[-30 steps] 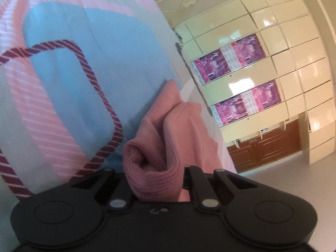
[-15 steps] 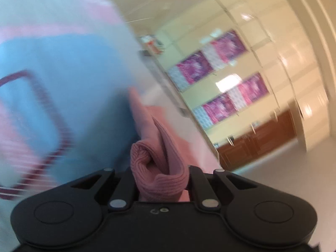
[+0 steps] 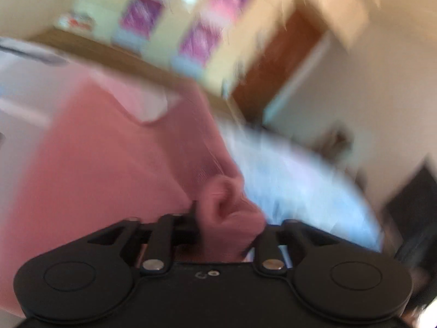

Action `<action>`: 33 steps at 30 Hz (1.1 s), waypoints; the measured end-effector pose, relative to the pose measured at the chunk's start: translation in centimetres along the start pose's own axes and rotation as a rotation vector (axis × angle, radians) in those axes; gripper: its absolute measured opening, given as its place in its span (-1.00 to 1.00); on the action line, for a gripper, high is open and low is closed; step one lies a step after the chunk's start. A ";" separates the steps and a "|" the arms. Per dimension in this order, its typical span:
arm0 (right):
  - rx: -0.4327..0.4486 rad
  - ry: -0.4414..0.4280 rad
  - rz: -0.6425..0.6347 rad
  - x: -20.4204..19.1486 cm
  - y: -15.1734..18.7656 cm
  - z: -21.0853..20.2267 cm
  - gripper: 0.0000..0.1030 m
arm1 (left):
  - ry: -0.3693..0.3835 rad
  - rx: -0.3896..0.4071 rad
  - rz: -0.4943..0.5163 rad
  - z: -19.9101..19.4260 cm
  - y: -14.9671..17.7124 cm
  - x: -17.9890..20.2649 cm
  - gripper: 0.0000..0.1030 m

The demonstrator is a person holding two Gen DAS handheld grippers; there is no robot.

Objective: Fold small clothes

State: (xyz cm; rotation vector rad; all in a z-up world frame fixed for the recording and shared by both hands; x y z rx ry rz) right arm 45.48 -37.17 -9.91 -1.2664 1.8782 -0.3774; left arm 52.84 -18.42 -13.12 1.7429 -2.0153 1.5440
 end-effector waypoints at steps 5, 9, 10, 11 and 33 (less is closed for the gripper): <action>-0.007 -0.030 0.014 1.5 -0.8 -1.3 0.22 | 0.005 0.034 0.037 -3.2 0.8 0.3 -0.06; -0.049 -0.114 0.002 0.1 0.1 -0.7 -0.07 | -0.155 0.136 0.065 -8.1 -1.5 -4.2 0.01; -0.069 -0.119 -0.011 -0.5 0.4 -0.3 -0.09 | -0.201 0.136 0.052 -8.6 -2.0 -5.8 0.01; -0.084 -0.118 -0.024 -1.1 0.7 0.1 -0.10 | -0.229 0.136 0.035 -9.0 -2.3 -7.3 0.00; -0.260 0.015 -0.215 -5.4 4.6 7.0 -0.11 | -0.257 0.030 -0.026 -8.0 0.1 -13.5 0.12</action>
Point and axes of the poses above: each gripper's, at about its wrist camera, not at the fingertips, and z roughly the way its jaws point, x to its right, y to its underside, the point moved 4 cm from there along z, roughly the way its jaws point, and after that the axes turned 14 degrees about y, right-handed, at the moved point
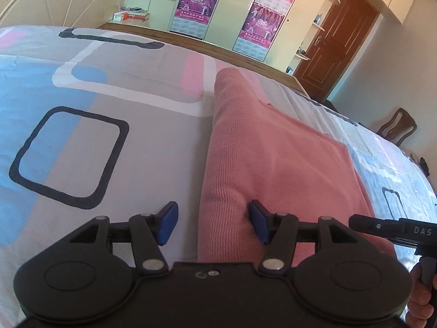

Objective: Fold small clothes

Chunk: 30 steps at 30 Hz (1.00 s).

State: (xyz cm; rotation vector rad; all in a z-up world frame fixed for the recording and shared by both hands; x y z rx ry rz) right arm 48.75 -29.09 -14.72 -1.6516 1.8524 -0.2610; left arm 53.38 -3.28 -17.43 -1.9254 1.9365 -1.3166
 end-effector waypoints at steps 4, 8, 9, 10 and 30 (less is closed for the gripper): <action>0.002 0.046 -0.049 -1.1 -0.1 0.2 -0.12 | 0.010 0.001 -0.004 0.1 0.0 -0.2 0.13; -0.002 0.072 -0.079 -1.7 -0.1 0.4 -0.30 | 0.022 0.000 -0.007 0.1 -0.1 -0.4 0.14; -0.001 0.079 -0.091 -1.9 -0.2 0.4 -0.34 | 0.024 0.000 -0.007 0.1 -0.1 -0.5 0.14; -0.002 0.085 -0.103 -2.1 -0.2 0.5 -0.37 | 0.026 -0.001 -0.006 0.1 -0.1 -0.5 0.14; 0.112 0.151 -0.295 -3.1 -1.1 -2.9 -0.85 | 0.101 -0.087 0.121 0.0 -2.5 1.9 0.11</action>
Point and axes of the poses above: each gripper's, at about its wrist camera, not at the fingertips, and z roughly the way its jaws point, x to its right, y to its underside, the point moved 4 cm from there along z, roughly the way its jaws point, and after that the axes turned 14 degrees about y, right-handed, at the moved point
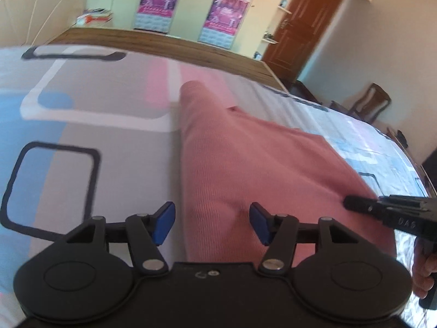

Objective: Fold small clothes

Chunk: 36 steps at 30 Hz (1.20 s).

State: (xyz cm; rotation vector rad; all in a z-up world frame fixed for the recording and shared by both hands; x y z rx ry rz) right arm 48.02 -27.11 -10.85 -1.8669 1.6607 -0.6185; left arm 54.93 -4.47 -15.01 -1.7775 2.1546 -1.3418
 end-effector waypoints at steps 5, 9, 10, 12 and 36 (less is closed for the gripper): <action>-0.076 0.027 0.039 1.8 1.9 2.7 -0.85 | -0.003 -0.058 0.027 2.0 1.3 1.4 0.13; -0.041 0.016 0.033 1.8 1.3 1.5 -0.85 | 0.004 -0.043 0.005 1.1 1.0 0.9 0.14; -0.024 0.018 0.025 1.7 1.0 1.0 -0.85 | -0.001 -0.045 0.015 1.0 1.0 1.0 0.14; -0.011 0.027 0.005 1.9 1.0 0.4 -0.85 | -0.017 -0.069 0.022 1.5 1.4 1.0 0.20; 0.047 0.000 0.130 6.7 -2.8 7.8 -0.91 | 0.012 -0.037 0.025 7.3 -4.4 -4.0 0.29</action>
Point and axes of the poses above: each gripper's, at about its wrist camera, not at the fingertips, and z roughly the way its jaws point, x to its right, y to its underside, the point moved 4 cm from there along z, roughly the way its jaws point, and after that the axes turned 14 degrees about y, right-handed, at the moved point
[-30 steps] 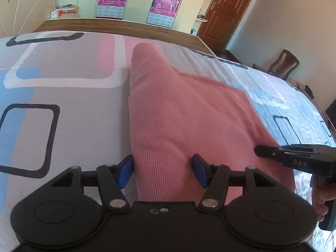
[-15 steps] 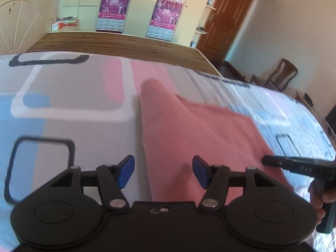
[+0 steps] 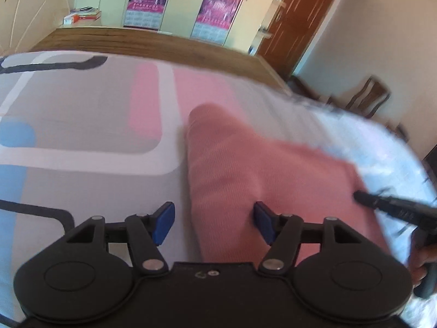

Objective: Fold small clothes

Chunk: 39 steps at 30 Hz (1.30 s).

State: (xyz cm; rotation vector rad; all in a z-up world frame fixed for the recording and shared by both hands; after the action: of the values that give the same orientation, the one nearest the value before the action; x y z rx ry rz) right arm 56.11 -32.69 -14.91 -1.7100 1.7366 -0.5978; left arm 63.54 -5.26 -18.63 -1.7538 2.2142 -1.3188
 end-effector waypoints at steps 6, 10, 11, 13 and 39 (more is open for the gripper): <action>0.055 -0.011 0.057 0.2 -0.5 -1.0 -0.58 | 0.013 0.065 0.084 -1.4 -1.8 1.3 0.22; 0.063 -0.021 0.121 1.5 -2.5 0.1 -0.29 | 0.035 0.085 0.010 -0.4 -3.4 -0.1 0.20; 0.050 -0.026 0.129 1.5 -3.1 0.5 -0.29 | 0.043 0.085 -0.016 -0.2 -3.4 -0.3 0.20; 0.022 -0.038 0.121 1.4 -3.8 1.8 -0.29 | 0.071 0.083 -0.072 0.3 -3.4 -1.3 0.21; -0.013 -0.108 -0.259 -10.7 -6.0 7.5 -0.37 | 0.085 0.055 0.057 3.9 -4.4 -2.1 -0.57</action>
State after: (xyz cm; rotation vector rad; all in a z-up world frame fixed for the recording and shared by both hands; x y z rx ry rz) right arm 65.33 -21.65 -14.75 -1.9552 1.4594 -0.5950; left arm 69.71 -5.88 -19.40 -1.6339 2.2299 -1.4528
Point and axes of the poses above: each gripper's, at about its wrist camera, not at the fingertips, and z roughly the way its jaws point, x to its right, y to its underside, the point moved 4 cm from there along z, roughly the way its jaws point, and after that the axes turned 14 degrees about y, right-handed, at the moved point
